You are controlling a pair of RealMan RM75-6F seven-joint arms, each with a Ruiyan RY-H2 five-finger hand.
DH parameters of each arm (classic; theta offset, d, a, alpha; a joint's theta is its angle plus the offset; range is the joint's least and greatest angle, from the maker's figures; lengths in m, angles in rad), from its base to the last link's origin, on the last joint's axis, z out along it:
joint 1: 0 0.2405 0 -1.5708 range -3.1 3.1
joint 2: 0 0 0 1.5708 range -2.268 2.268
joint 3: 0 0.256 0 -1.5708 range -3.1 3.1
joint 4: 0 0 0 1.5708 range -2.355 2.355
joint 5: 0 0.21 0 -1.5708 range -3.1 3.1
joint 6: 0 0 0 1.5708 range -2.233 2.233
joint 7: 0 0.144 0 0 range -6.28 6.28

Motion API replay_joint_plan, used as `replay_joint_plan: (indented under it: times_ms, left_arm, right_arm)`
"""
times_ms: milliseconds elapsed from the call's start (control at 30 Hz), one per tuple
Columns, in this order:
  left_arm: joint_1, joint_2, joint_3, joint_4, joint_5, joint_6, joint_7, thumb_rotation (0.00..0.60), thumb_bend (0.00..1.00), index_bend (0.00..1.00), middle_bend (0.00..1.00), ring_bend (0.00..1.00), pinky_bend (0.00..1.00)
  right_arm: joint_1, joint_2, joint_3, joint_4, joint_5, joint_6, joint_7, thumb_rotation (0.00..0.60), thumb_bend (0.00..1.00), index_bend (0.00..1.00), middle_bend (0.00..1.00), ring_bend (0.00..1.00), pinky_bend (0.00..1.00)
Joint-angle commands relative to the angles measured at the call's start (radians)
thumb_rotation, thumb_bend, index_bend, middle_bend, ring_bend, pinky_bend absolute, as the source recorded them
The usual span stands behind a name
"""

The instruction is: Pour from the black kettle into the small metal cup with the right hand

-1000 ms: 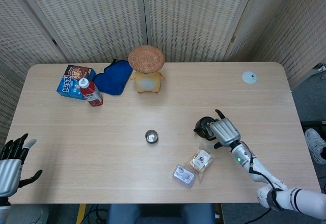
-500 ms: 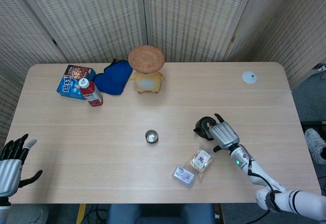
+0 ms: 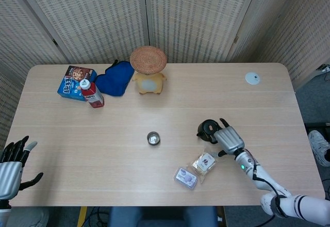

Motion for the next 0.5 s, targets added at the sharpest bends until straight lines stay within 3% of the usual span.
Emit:
replay_joint_plan:
  times_ms: [33, 500]
  left_arm:
    - [-0.001, 0.0, 0.0, -0.001, 0.0, 0.0, 0.002, 0.6, 0.2, 0.13, 0.0, 0.06, 0.0]
    - [-0.005, 0.0, 0.0, -0.018, 0.003, -0.006, 0.022, 0.6, 0.2, 0.13, 0.0, 0.06, 0.0]
  right_arm:
    - [-0.004, 0.003, -0.002, 0.003, -0.003, 0.001, 0.006, 0.415, 0.0, 0.54, 0.57, 0.46, 0.0]
    - [-0.019, 0.012, -0.016, 0.026, -0.021, -0.021, 0.045, 0.448, 0.0, 0.55, 0.58, 0.48, 0.0]
